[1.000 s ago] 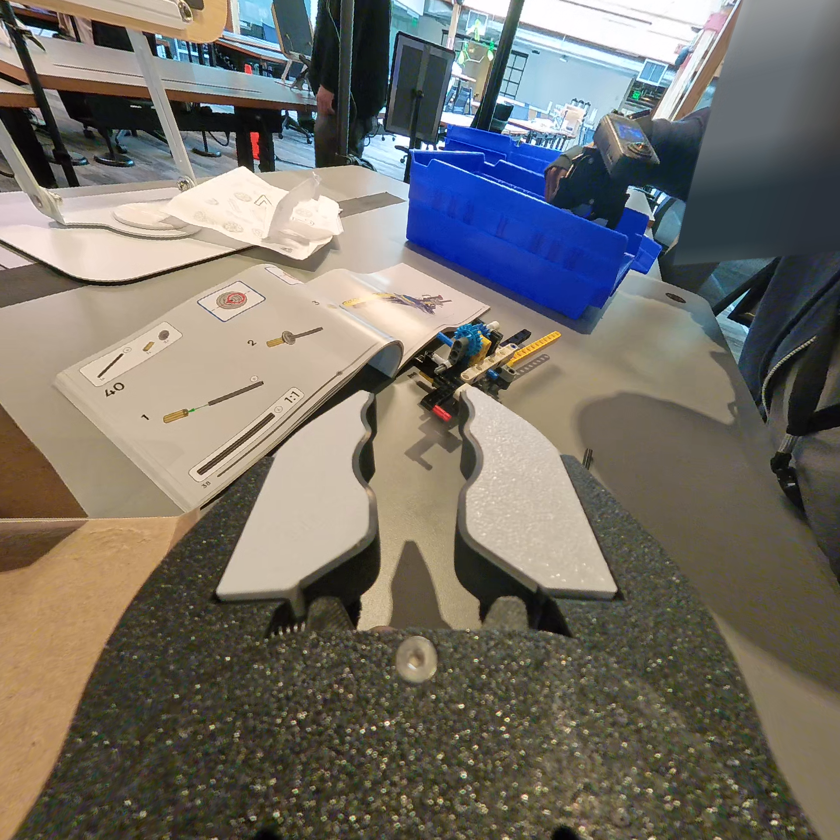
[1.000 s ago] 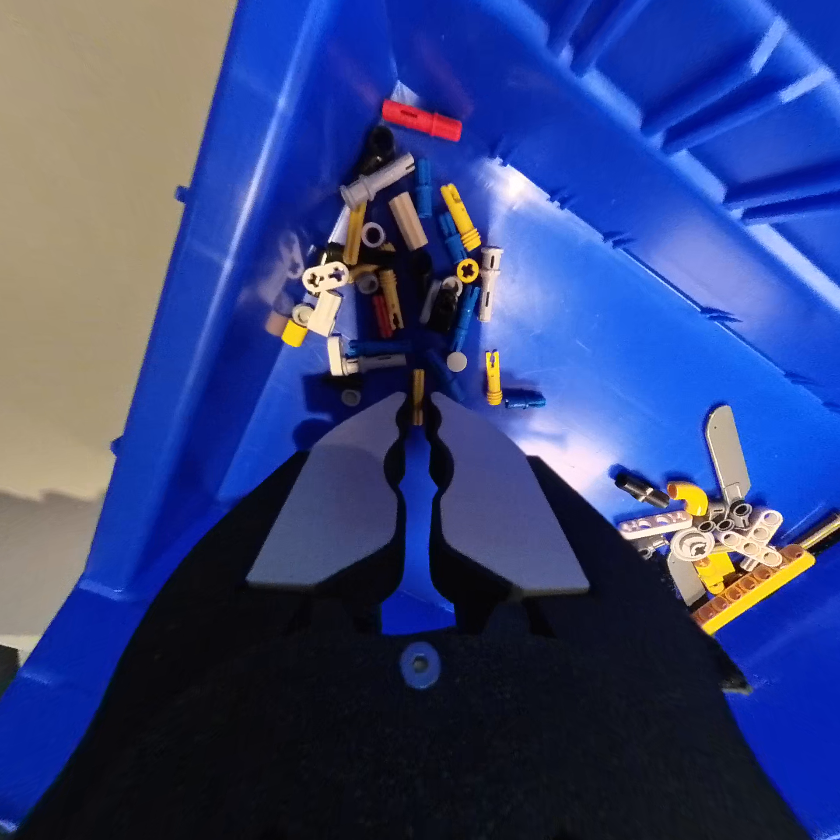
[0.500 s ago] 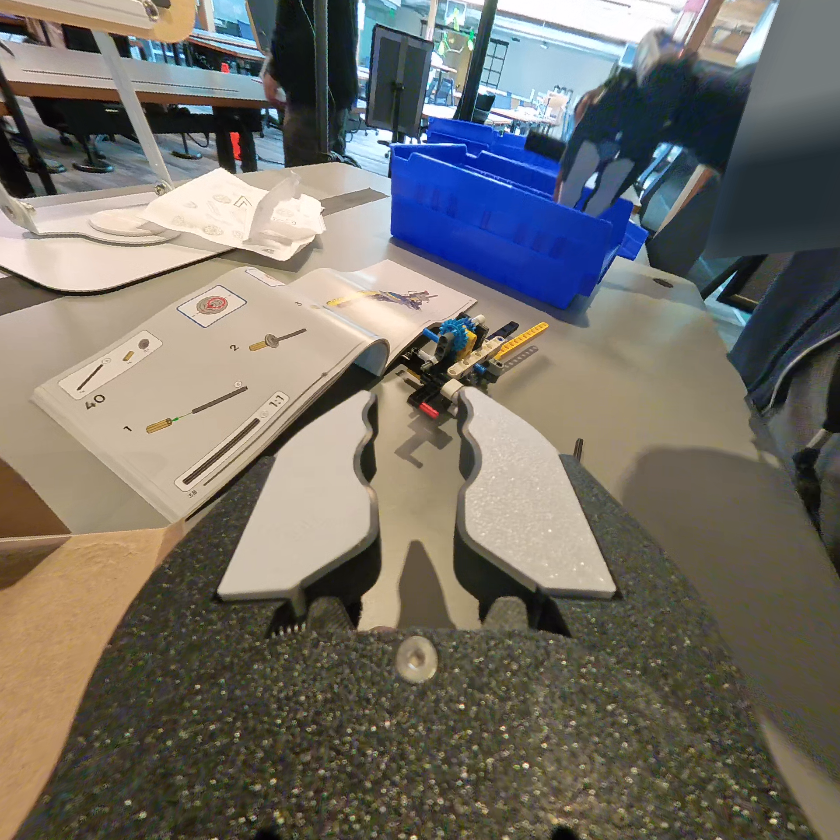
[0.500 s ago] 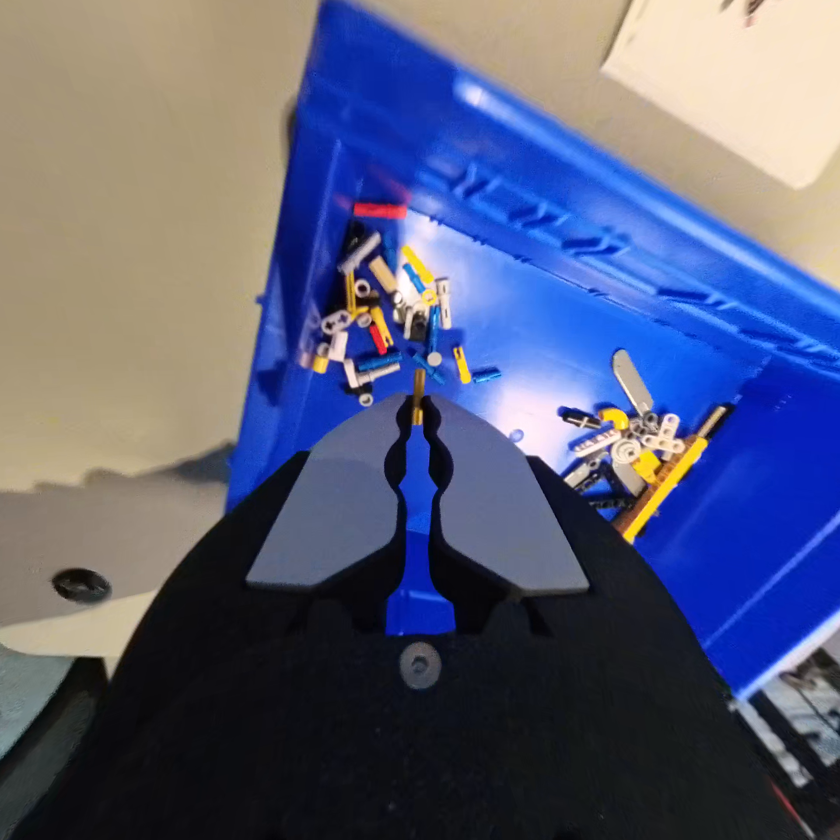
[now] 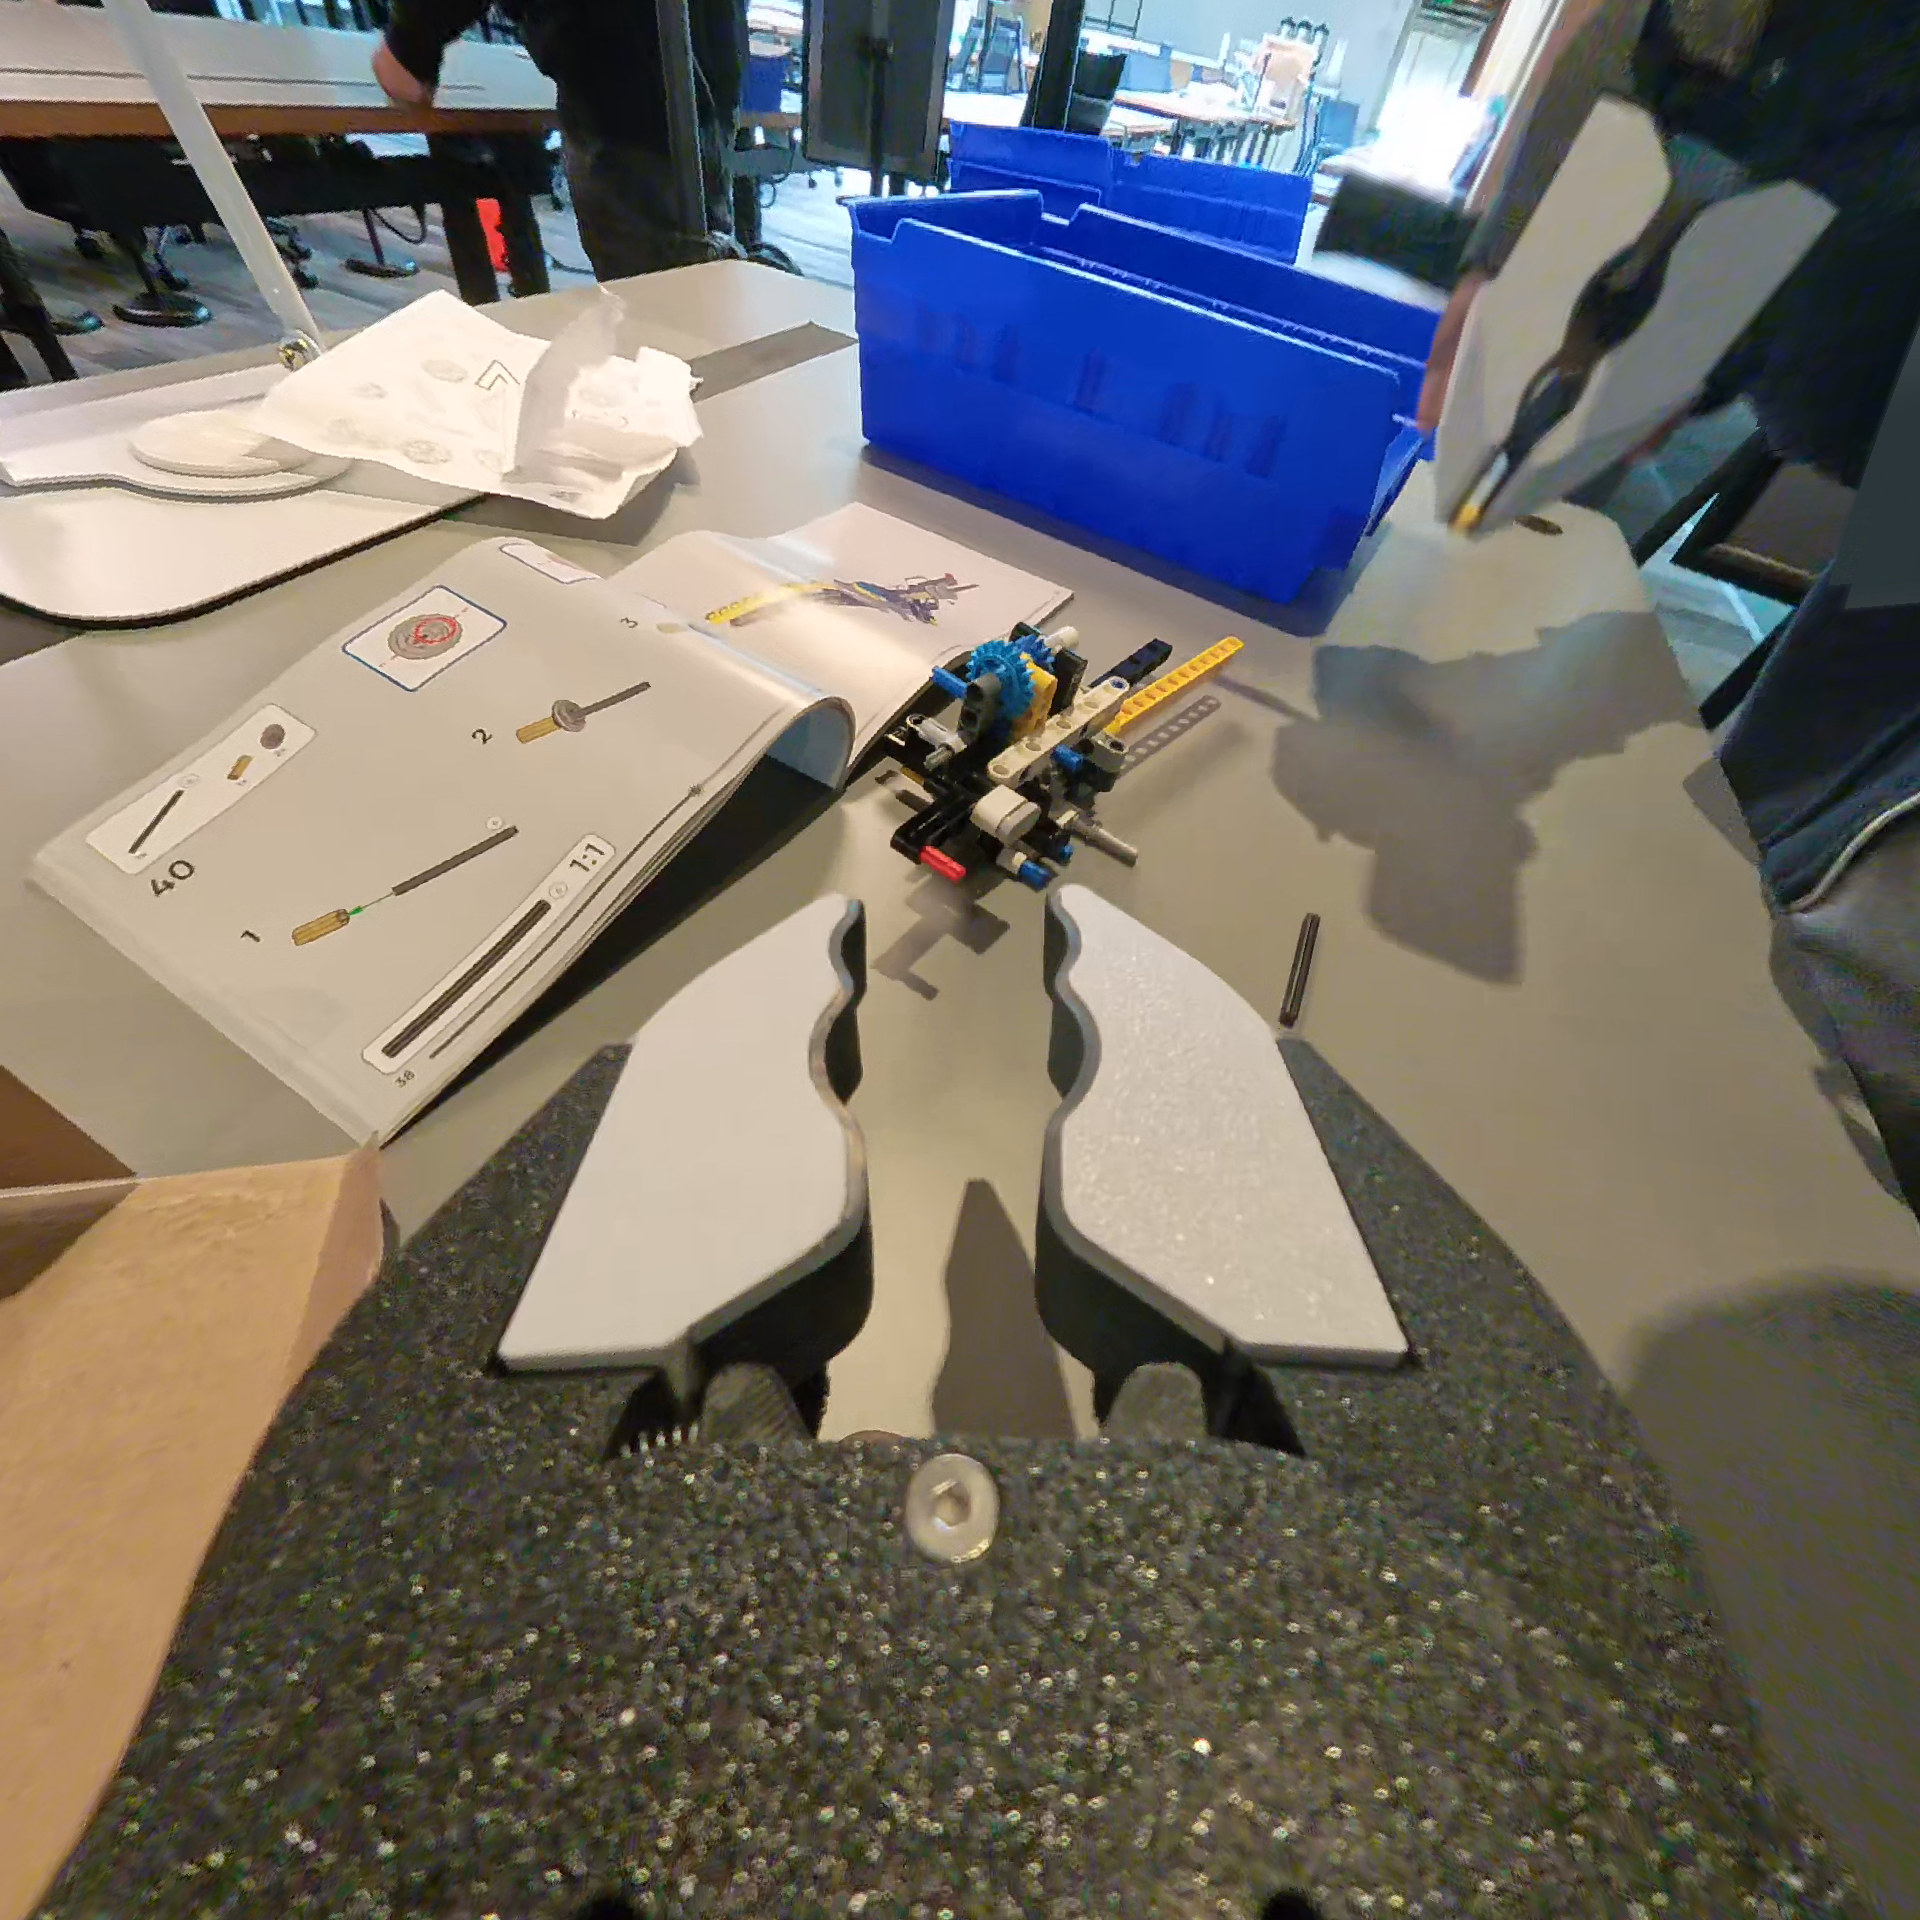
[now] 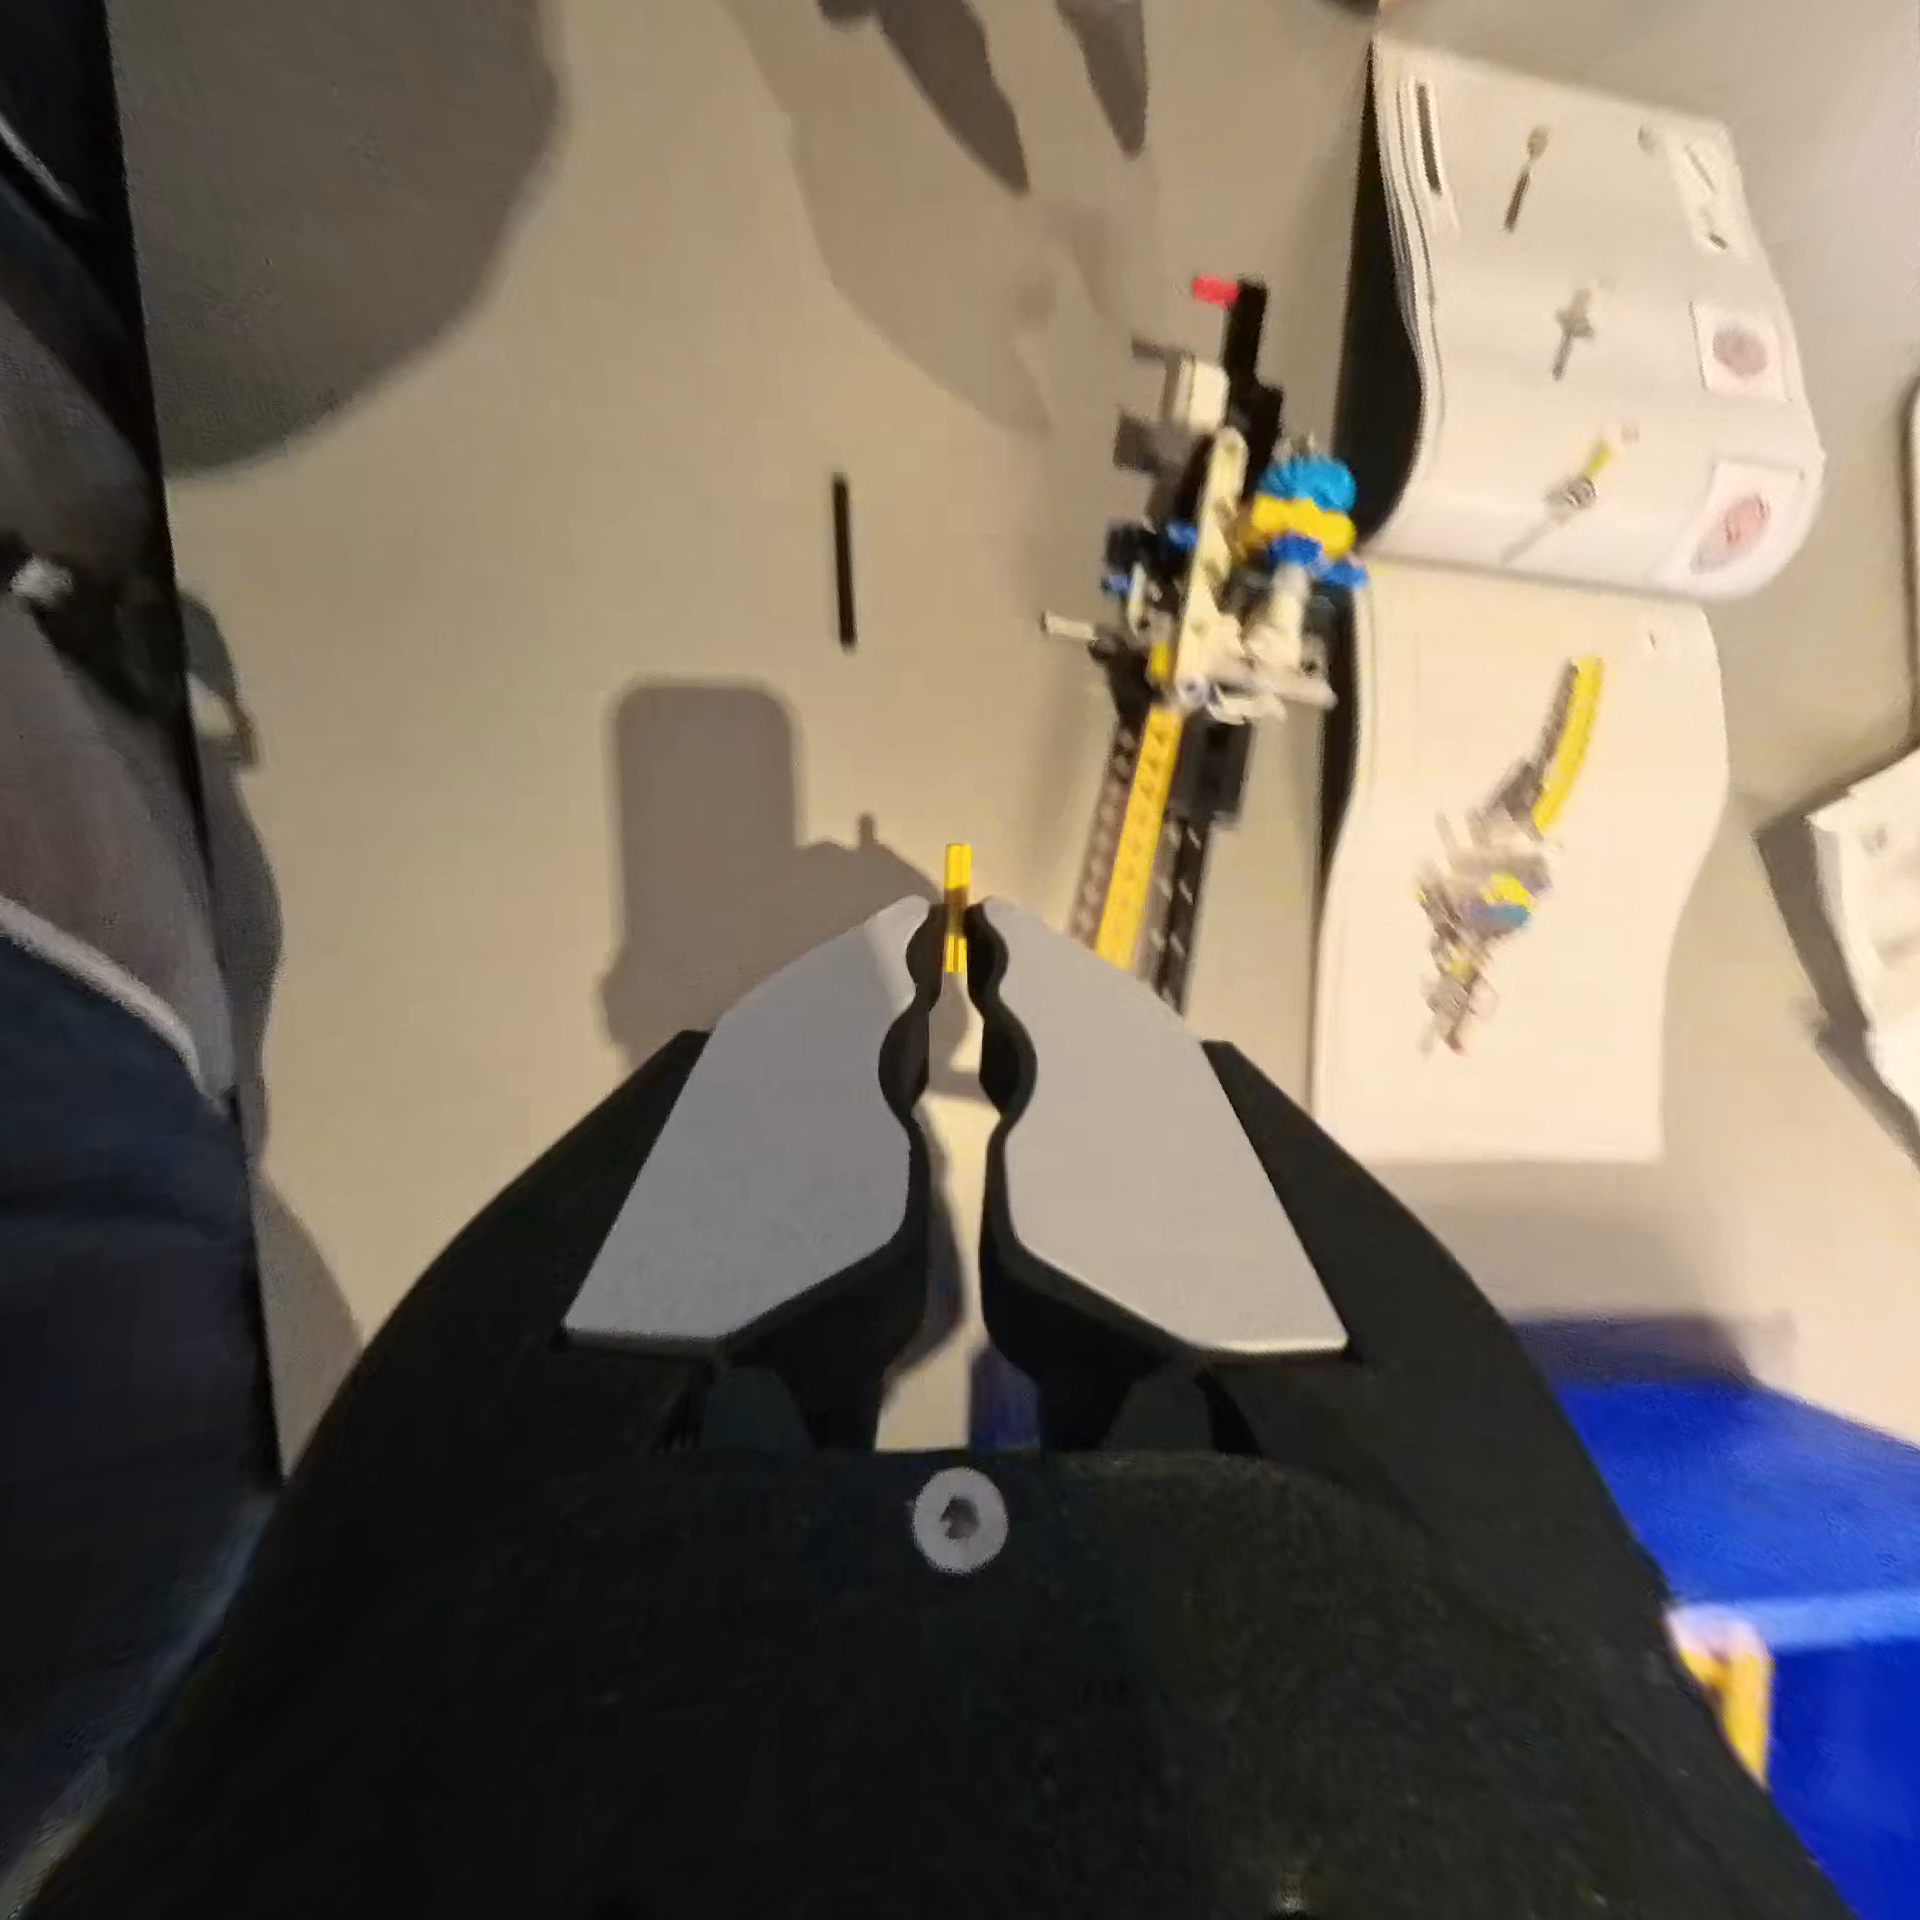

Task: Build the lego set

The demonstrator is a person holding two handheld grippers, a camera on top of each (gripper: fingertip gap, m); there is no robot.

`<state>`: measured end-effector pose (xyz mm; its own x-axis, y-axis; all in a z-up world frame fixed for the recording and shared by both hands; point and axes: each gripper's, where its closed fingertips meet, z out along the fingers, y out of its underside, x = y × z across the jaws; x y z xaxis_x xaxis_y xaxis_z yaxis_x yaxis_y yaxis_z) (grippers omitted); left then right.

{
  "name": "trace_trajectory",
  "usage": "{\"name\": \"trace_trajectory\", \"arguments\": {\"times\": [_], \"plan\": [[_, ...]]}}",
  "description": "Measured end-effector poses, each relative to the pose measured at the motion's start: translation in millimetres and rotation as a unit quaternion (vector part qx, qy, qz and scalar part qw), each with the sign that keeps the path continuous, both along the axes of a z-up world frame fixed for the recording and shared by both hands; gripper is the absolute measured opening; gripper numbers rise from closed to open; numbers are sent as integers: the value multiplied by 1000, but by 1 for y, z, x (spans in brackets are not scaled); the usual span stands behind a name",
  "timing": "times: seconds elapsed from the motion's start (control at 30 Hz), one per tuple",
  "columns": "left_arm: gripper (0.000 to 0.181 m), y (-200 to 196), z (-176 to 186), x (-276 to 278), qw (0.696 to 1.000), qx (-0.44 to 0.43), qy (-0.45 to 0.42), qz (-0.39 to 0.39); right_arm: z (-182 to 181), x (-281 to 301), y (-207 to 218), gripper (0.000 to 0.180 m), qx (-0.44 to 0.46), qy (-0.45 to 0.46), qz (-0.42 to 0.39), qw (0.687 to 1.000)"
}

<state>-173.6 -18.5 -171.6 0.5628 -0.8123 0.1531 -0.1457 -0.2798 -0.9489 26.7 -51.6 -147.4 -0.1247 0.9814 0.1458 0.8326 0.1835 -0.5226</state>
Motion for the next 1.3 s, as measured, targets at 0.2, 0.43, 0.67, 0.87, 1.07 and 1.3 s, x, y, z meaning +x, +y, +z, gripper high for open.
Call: {"name": "trace_trajectory", "arguments": {"times": [0.2, 0.43, 0.67, 0.87, 1.07, 1.3], "plan": [[32, 1, -5, -1, 1000, -12, 11, 13, -63, -45, -16, 4, -54, -1, -17, 998], [32, 4, -6, -2, 999, -23, 8, 21, -90, -46, -17, 4, -55, -48, 6, 997], [32, 4, -5, -3, 999, -27, -1, 22, -95, -43, -16, 4, -80, -38, 7, 996], [32, 4, -4, -4, 999, -30, -8, 21, -94, -43, -16, 4, -80, -30, 6, 996], [33, 3, -4, -4, 999, -29, -5, 18, -93, -41, -12, 6, -69, -27, 2, 997], [33, 3, -3, -4, 999, -29, -9, 16, -65, -38, -12, 8, -73, 16, 3, 997]]}}
